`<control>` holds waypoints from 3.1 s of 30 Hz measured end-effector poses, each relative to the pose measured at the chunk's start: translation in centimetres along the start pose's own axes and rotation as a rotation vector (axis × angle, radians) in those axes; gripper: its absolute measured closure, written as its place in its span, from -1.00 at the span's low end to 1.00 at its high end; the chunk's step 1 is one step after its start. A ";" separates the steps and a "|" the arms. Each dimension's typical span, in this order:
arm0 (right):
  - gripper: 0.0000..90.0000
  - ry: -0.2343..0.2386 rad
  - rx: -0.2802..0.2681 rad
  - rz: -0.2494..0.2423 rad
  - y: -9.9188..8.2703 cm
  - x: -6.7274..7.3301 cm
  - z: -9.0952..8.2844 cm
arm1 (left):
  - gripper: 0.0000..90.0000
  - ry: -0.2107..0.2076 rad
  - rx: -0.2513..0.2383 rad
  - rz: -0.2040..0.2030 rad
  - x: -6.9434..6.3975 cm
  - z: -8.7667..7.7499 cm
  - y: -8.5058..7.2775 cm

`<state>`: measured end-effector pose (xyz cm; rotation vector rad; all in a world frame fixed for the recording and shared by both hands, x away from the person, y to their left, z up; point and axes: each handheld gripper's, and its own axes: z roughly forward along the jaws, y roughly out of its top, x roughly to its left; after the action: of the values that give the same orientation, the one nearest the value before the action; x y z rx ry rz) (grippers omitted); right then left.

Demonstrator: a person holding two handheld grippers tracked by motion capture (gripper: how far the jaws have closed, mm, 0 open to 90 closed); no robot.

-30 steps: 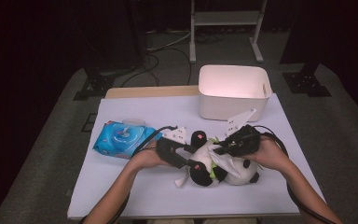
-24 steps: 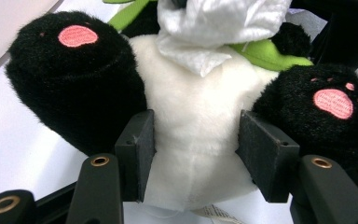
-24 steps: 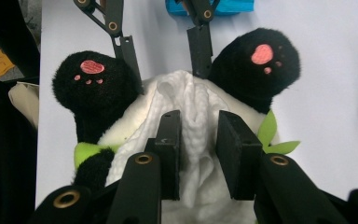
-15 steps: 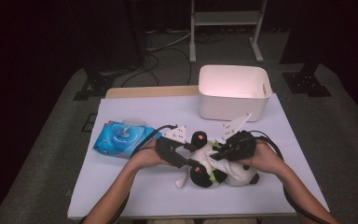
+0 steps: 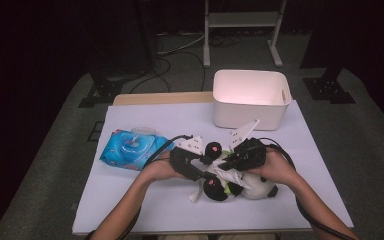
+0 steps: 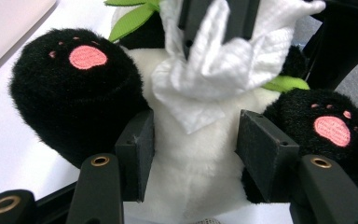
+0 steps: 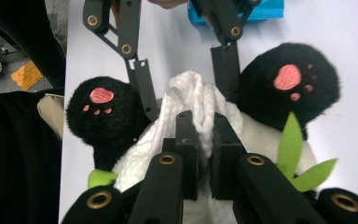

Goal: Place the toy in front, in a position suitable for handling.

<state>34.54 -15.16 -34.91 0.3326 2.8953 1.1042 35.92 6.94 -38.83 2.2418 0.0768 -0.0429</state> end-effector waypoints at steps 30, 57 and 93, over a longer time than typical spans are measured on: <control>0.85 -0.115 -0.032 0.073 -5.2 -1.0 -6.7 | 0.06 0.014 0.027 0.032 -0.3 0.0 0.4; 0.87 -0.052 -0.060 0.130 -8.1 0.1 -5.5 | 0.01 -0.022 0.101 0.011 -0.1 -0.9 1.5; 0.87 -0.024 -0.089 0.089 -8.3 2.3 -5.1 | -0.18 0.035 0.056 -0.046 0.5 -3.3 1.1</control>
<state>30.25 -24.08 -36.44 0.4716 2.8253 1.2277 36.53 8.90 -35.93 2.2974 0.1474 -0.0311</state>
